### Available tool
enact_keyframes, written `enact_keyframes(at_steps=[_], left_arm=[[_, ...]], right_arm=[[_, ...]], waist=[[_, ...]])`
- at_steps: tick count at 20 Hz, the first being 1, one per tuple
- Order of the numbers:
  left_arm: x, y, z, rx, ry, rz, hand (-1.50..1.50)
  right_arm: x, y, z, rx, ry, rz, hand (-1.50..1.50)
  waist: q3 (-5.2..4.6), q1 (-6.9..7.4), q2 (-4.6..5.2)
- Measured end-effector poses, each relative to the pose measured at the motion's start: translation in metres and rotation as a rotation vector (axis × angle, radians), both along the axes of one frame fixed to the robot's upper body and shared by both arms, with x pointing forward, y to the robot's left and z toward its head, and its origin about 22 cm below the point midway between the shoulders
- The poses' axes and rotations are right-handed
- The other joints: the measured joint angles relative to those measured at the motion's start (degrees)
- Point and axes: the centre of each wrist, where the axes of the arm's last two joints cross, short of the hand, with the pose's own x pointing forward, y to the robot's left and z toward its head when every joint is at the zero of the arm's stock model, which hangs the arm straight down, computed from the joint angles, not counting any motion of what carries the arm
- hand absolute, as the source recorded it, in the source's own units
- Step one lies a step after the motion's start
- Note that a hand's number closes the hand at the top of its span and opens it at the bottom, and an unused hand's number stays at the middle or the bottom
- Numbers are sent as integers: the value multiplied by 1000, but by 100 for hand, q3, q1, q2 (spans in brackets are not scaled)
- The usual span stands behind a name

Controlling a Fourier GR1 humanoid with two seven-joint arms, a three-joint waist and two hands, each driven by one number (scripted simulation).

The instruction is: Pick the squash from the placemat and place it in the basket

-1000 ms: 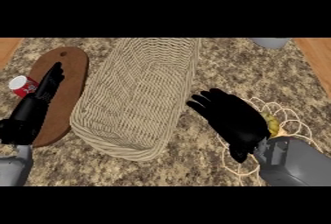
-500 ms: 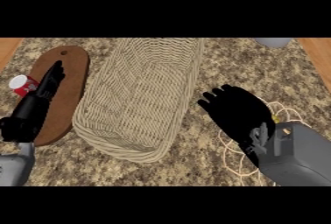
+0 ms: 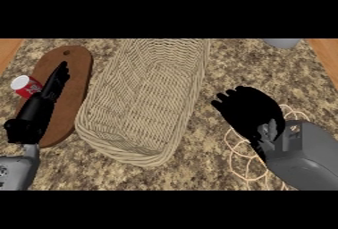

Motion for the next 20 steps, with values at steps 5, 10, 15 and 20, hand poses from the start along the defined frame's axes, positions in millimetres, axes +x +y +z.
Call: enact_keyframes(at_steps=[5, 10, 15, 20], left_arm=[[5, 0, 1, -2, -5, -3, 0], [1, 0, 6, -3, -5, -2, 0], [0, -2, 3, -6, -3, -7, 0], [0, -2, 1, -6, -5, -5, 0]], right_arm=[[8, -6, -18, -103, 27, -23, -150], [14, -28, -38, -188, 48, -56, -150], [20, -44, -58, -217, 46, -60, -150], [23, -57, -76, -215, 35, -60, -150]], waist=[[3, 30, 16], [6, 48, 19], [8, 49, 22], [6, 37, 18]])
